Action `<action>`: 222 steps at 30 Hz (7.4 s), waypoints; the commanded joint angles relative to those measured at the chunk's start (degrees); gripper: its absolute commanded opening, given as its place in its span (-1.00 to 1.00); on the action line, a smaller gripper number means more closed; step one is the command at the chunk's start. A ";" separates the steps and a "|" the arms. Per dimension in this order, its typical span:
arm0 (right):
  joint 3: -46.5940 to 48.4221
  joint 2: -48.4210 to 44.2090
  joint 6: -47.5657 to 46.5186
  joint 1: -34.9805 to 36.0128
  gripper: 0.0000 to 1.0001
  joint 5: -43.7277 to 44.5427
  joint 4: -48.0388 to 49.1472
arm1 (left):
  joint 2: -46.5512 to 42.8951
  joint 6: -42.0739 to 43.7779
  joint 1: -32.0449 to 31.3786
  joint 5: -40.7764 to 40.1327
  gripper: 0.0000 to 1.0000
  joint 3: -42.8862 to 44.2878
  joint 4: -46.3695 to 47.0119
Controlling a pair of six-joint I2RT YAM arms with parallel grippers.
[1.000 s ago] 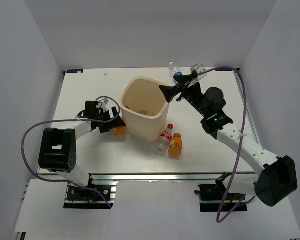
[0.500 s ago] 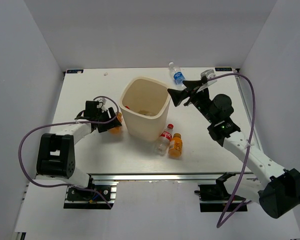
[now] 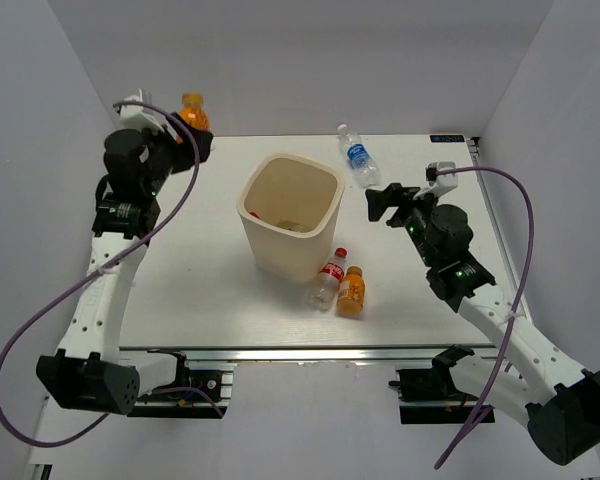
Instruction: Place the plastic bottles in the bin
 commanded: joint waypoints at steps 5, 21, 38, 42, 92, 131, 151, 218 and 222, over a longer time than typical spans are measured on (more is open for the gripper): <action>-4.26 -3.02 4.14 -0.14 0.79 0.09 -4.43 | 3.26 5.52 -12.59 13.23 -0.29 7.40 3.83; -11.91 2.07 7.22 -0.06 0.79 -17.40 -9.97 | 5.83 9.76 -21.49 7.33 0.96 1.00 3.28; -16.39 8.93 12.66 4.34 0.79 -13.54 -14.19 | 6.97 7.66 -15.26 -9.46 0.96 12.86 -4.10; -18.06 12.26 14.33 4.43 0.79 -14.59 -10.33 | 6.27 1.87 -3.77 -2.28 0.96 7.18 -2.00; 36.09 20.98 -6.58 11.19 0.79 -6.18 -12.87 | 3.11 -3.60 9.10 0.04 0.96 -18.51 3.63; -10.59 27.29 29.19 8.91 0.79 -12.66 1.45 | 2.84 -2.72 9.01 0.13 0.96 -21.24 3.81; -12.97 14.16 29.47 8.65 -0.54 -0.03 -2.57 | 2.40 -2.45 9.10 -1.02 0.96 -22.21 4.34; 86.35 89.08 -26.00 -16.67 0.79 -16.27 -17.10 | 9.78 -0.96 9.10 -7.87 0.96 -20.36 4.78; 86.00 92.16 -25.66 -16.76 0.79 -18.28 -15.77 | 11.80 -1.22 9.01 -9.71 0.96 -19.40 3.90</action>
